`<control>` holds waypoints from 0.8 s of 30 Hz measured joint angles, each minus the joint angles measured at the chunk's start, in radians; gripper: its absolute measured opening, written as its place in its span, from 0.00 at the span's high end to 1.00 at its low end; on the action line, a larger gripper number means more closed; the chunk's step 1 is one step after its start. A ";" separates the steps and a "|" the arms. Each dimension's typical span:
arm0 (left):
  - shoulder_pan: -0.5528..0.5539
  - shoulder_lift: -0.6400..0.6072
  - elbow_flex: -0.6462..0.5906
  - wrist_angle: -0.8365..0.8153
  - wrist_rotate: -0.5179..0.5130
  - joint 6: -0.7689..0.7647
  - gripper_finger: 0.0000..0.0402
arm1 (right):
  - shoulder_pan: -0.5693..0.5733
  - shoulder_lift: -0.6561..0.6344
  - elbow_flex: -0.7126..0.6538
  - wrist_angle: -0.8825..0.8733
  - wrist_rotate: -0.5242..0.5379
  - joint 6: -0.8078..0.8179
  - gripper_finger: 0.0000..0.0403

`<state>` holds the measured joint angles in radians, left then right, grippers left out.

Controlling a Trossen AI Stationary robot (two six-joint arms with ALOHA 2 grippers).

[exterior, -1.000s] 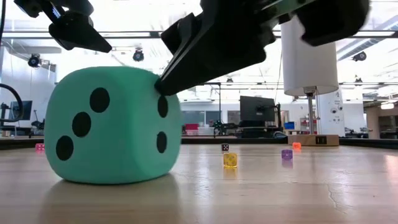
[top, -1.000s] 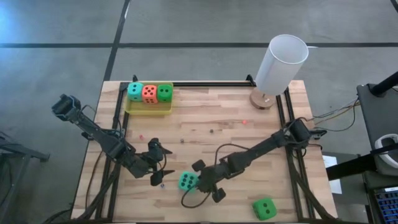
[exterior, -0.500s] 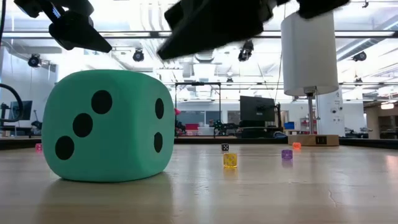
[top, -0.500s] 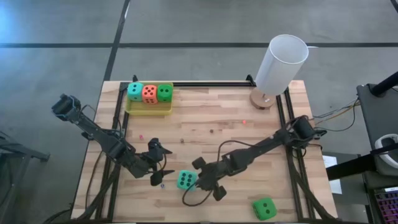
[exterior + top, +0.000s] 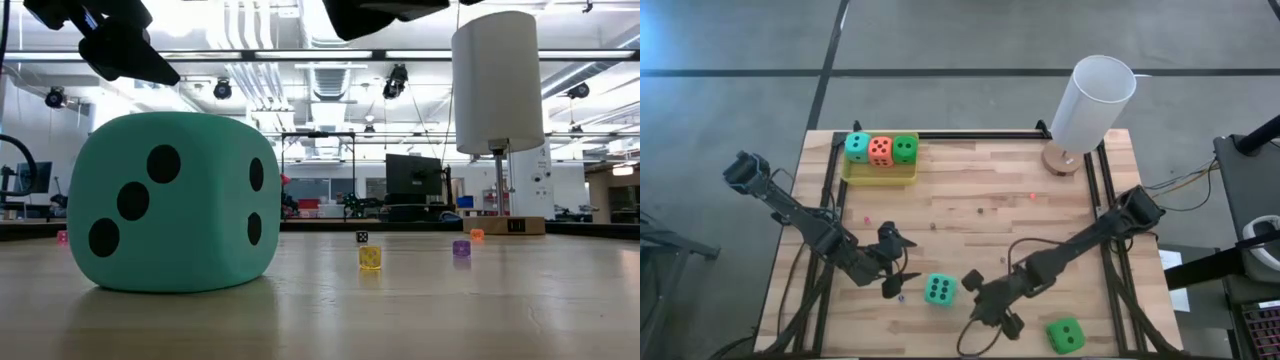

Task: Pick & Place Dice
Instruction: Put the blue large die into the yellow container

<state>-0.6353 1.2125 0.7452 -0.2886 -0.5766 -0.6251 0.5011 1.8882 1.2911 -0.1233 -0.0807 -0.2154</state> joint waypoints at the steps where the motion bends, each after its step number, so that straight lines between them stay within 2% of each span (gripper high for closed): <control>1: 0.000 0.000 0.000 0.000 0.000 0.000 0.02 | 0.007 0.004 -0.001 0.003 0.001 -0.002 0.93; 24: 0.000 0.000 0.000 -0.001 -0.007 -0.003 0.02 | 0.018 0.082 -0.042 0.122 0.001 0.005 0.93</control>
<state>-0.6350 1.2128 0.7452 -0.2894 -0.5835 -0.6277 0.5186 1.9705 1.2489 -0.0010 -0.0793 -0.2105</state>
